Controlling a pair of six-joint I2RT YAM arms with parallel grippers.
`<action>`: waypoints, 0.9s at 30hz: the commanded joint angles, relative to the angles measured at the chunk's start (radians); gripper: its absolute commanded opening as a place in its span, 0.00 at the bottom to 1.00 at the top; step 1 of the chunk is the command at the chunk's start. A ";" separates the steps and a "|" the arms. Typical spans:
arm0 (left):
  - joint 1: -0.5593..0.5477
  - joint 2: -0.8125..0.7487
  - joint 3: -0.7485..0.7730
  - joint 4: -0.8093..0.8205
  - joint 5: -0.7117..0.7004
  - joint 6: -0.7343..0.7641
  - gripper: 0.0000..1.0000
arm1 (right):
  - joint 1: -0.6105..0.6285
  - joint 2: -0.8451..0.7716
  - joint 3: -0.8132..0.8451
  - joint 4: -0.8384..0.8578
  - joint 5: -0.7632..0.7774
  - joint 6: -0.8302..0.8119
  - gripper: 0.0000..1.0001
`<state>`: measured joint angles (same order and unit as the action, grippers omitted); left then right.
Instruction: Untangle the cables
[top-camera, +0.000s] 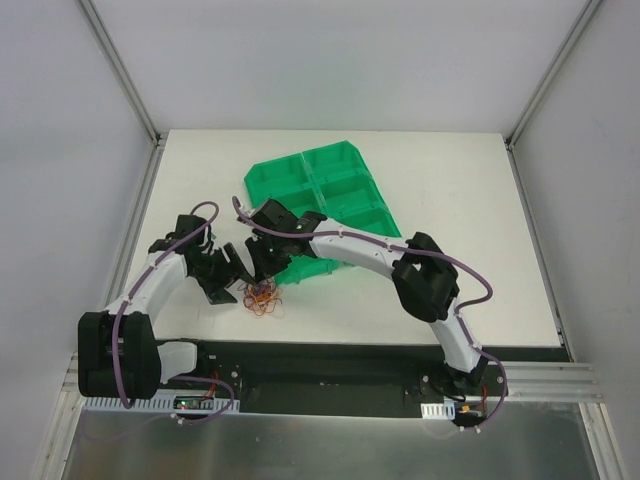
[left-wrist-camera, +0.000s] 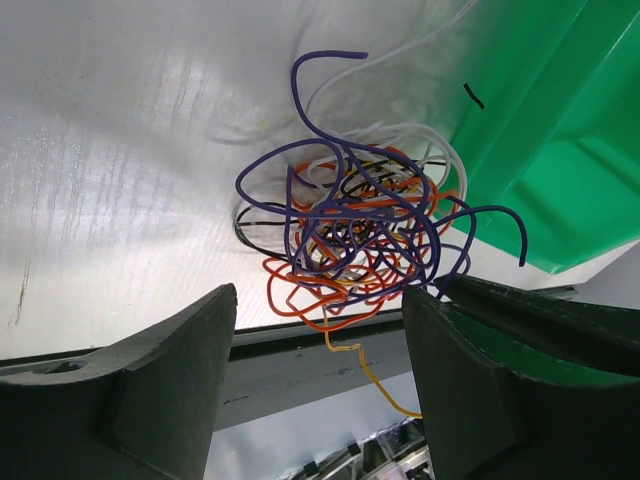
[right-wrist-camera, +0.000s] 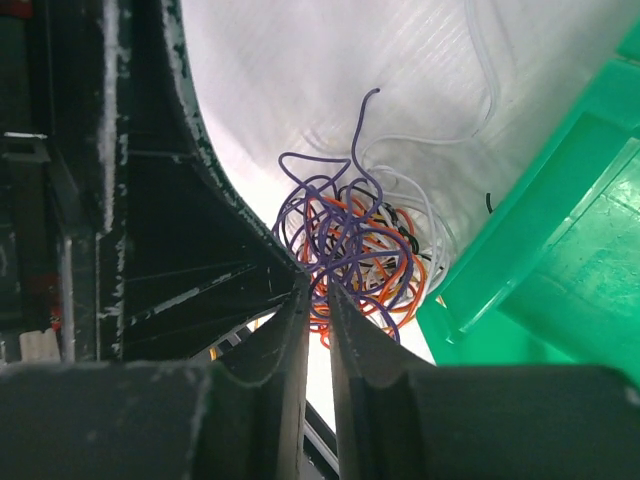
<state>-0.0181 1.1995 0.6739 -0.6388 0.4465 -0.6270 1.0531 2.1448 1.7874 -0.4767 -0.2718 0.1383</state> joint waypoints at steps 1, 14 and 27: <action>0.004 0.025 0.006 0.019 0.037 -0.016 0.66 | -0.002 0.000 0.024 -0.014 -0.032 -0.002 0.17; 0.004 0.071 0.013 0.030 0.034 -0.004 0.70 | -0.021 -0.005 0.038 0.010 -0.127 0.023 0.00; 0.010 0.210 0.003 0.090 0.026 0.009 0.72 | -0.093 -0.299 -0.149 0.187 -0.270 0.155 0.00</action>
<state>-0.0177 1.3491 0.6743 -0.5713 0.4637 -0.6361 0.9947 2.0308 1.6566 -0.3893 -0.4778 0.2340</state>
